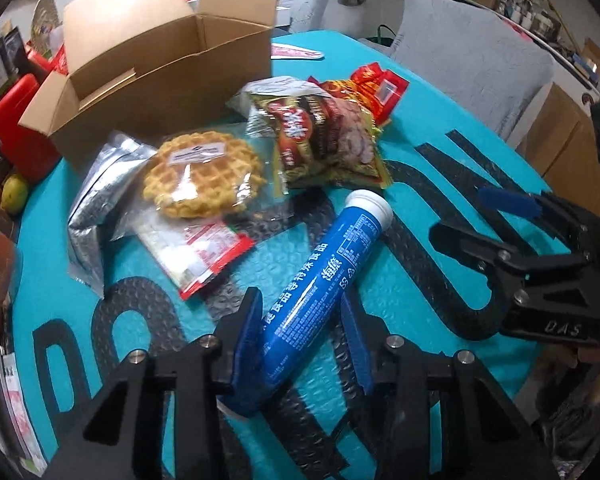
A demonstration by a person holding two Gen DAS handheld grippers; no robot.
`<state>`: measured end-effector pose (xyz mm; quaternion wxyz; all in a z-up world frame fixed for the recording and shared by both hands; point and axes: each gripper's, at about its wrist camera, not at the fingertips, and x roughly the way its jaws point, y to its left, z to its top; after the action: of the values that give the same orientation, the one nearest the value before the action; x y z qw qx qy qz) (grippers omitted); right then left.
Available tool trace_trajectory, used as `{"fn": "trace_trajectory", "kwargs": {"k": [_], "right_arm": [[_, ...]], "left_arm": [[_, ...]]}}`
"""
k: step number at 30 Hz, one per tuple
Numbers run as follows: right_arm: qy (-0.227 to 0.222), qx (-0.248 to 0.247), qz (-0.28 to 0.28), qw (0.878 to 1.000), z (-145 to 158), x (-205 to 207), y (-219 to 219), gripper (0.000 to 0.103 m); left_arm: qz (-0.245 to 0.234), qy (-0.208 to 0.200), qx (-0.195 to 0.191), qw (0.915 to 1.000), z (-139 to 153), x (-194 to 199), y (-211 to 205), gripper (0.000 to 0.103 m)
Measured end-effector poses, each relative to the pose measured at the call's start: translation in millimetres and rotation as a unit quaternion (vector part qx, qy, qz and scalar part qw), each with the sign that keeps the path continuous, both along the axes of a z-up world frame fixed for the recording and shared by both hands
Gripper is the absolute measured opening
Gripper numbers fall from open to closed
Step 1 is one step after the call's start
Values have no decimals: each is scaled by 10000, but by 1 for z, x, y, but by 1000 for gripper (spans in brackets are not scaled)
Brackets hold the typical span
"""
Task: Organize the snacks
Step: 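Grasp the blue tube with white cap with the left tool, then lift the blue tube with the left tool while the right tool grasps the brown cereal bag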
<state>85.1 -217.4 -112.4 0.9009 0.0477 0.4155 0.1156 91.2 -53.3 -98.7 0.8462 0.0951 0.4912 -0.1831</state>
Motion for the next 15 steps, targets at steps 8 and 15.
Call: {"fn": "trace_trajectory", "kwargs": {"k": [8,15], "right_arm": [[208,81,-191,9996,-9,8,-13,86],[233,161,-151,9995,-4,14,-12,86]], "left_arm": [[-101,-188,146,9997,-15,11,-16,41],[13,230,-501,9985,-10,17,-3,29]]}}
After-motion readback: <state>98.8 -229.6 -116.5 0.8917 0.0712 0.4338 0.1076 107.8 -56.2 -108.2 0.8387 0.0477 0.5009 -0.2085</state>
